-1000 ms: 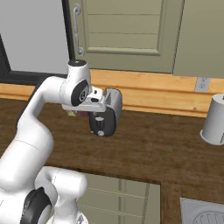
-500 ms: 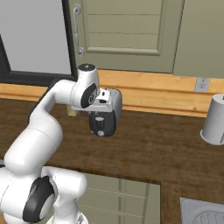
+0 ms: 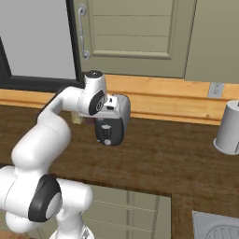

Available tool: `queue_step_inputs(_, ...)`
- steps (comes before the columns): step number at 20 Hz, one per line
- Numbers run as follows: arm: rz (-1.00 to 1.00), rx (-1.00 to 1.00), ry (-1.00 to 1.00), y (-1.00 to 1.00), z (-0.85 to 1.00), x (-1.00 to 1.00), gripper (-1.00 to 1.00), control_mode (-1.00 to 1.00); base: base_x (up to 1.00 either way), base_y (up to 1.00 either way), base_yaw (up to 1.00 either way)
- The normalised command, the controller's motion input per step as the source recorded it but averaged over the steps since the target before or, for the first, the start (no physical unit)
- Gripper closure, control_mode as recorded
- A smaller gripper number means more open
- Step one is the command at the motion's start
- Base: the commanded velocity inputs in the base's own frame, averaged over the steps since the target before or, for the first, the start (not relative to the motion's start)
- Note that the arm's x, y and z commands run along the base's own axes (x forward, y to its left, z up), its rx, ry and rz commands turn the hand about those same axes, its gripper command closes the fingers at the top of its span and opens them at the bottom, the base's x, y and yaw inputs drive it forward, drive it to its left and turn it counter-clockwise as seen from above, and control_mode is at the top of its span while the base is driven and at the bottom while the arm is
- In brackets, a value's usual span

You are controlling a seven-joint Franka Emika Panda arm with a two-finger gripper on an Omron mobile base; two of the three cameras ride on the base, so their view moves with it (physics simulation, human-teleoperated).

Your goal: Start the toaster. Once the lever pops up, take the bread to the plate on the dining counter.

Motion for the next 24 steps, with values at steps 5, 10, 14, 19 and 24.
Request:
queue_step_inputs(5, 0.0, 0.0, 0.0, 0.0, -0.22, 0.19, 1.0, -1.0, 0.0, 0.0, 0.0)
queue_step_inputs(10, 0.0, 0.0, 0.0, 0.01, -0.31, 0.14, 1.0, -1.0, 0.0, 0.0, 0.0)
queue_step_inputs(14, 0.0, 0.01, 0.0, 0.0, -0.31, 0.24, 1.0, -1.0, 0.0, 0.0, 0.0)
queue_step_inputs(19, 0.0, 0.03, 0.0, 0.0, -0.23, 0.35, 1.0, -1.0, 0.0, 0.0, 0.0)
queue_step_inputs(24, 0.0, 0.05, 0.02, 0.0, -0.27, 0.31, 1.0, -1.0, 0.0, 0.0, 0.0)
